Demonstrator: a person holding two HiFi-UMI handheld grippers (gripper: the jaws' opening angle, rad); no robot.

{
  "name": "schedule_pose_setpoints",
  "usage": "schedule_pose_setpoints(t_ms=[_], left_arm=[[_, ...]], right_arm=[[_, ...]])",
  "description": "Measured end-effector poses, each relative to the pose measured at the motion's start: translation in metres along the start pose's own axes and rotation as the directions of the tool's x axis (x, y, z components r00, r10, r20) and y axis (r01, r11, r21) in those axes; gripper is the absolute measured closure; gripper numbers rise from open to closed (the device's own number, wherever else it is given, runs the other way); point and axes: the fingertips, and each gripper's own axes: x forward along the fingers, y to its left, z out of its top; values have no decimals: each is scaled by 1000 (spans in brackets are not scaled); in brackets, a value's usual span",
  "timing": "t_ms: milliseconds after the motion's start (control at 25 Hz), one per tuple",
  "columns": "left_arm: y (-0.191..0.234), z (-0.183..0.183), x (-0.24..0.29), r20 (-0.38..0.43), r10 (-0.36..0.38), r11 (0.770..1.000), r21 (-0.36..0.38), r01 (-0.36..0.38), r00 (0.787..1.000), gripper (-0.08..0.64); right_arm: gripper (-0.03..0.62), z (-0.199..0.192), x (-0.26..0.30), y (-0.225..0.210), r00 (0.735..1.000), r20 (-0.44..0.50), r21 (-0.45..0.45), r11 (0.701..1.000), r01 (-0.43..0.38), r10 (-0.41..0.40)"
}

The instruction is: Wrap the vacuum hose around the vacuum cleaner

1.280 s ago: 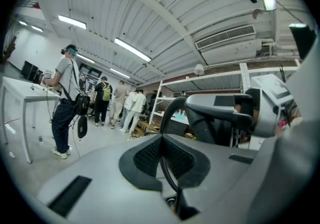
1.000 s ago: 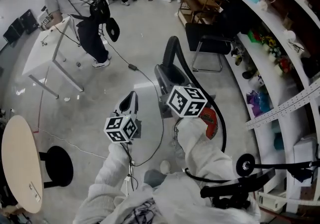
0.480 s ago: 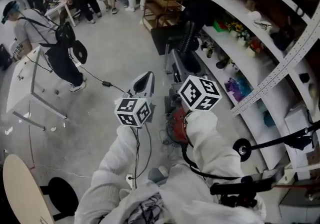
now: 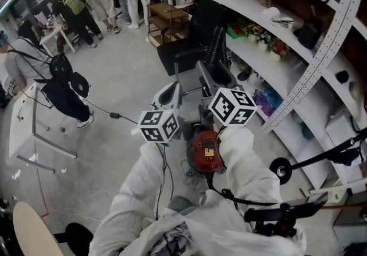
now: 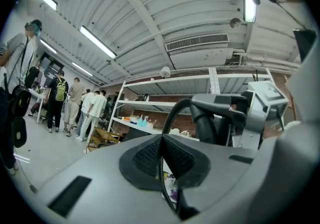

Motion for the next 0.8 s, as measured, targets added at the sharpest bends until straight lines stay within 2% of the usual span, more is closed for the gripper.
schedule_pose_setpoints(t_ms=[280, 440, 560, 640, 800], left_arm=[[63, -8, 10, -34, 33, 999, 6, -33, 999, 560], [127, -11, -18, -41, 90, 996, -3, -91, 995, 560], [170, -26, -55, -56, 165, 986, -9, -166, 985, 560], [189, -36, -84, -68, 234, 972, -17, -236, 970, 560], [191, -51, -169, -83, 381, 923, -24, -384, 921, 560]], right_arm=[[351, -61, 56, 2, 997, -72, 40, 999, 1, 2], [351, -118, 96, 46, 985, -149, 97, 992, -76, 90], [351, -169, 108, 99, 956, -214, 168, 972, -165, 199], [351, -199, 104, 129, 930, -256, 208, 954, -215, 265], [351, -240, 55, 183, 866, -329, 312, 909, -276, 375]])
